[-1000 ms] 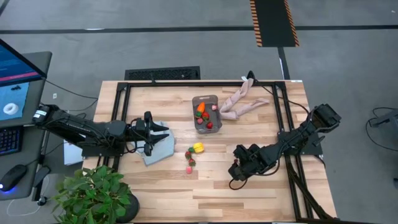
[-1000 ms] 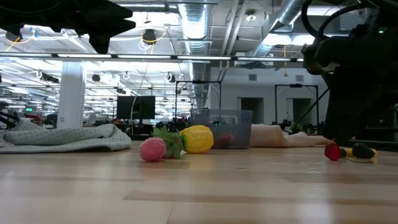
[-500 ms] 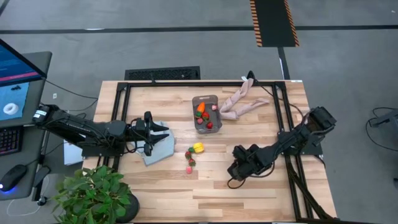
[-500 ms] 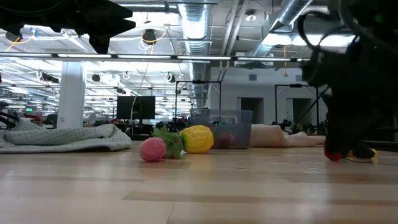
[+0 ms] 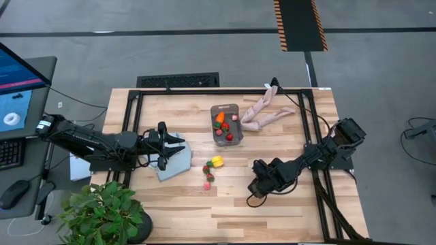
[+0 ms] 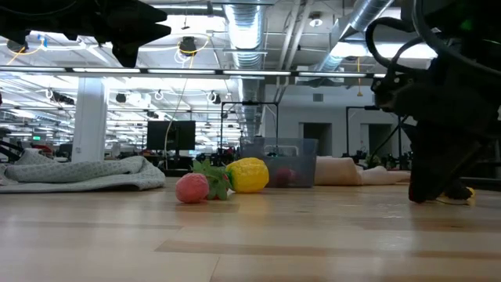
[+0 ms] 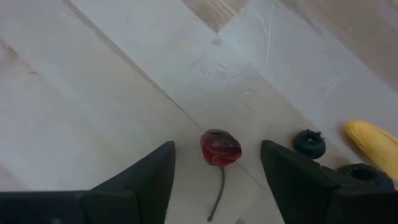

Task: Pick and placing Produce into tupperware
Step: Put the red cherry into the black bin

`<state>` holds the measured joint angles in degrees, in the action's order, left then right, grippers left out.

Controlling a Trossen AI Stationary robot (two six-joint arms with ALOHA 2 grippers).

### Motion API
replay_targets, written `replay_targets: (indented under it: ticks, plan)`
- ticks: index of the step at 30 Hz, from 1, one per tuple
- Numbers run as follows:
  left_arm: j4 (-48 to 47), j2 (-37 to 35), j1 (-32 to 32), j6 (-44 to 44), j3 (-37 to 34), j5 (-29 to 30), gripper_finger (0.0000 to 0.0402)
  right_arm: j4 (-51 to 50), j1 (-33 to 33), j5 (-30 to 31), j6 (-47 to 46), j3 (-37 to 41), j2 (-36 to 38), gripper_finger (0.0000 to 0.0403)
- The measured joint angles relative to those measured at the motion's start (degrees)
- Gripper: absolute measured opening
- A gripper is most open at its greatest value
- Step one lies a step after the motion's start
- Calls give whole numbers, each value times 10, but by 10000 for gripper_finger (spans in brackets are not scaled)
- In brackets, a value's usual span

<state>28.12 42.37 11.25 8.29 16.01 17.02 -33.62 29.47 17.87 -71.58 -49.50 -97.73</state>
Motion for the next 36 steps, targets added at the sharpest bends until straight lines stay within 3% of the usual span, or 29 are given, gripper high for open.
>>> replay_targets:
  ticks: [10,14,26,36]
  plan:
    - [-1,0,0,0,0,1,121,3,-1,6,14,0,0,112]
    - [-1,0,0,0,0,2,121,18,-10,17,40,-2,0,76]
    - [-1,0,0,-1,0,2,121,18,-82,84,227,-111,0,81]
    - [-2,0,0,0,0,2,121,21,-212,111,397,-175,0,78]
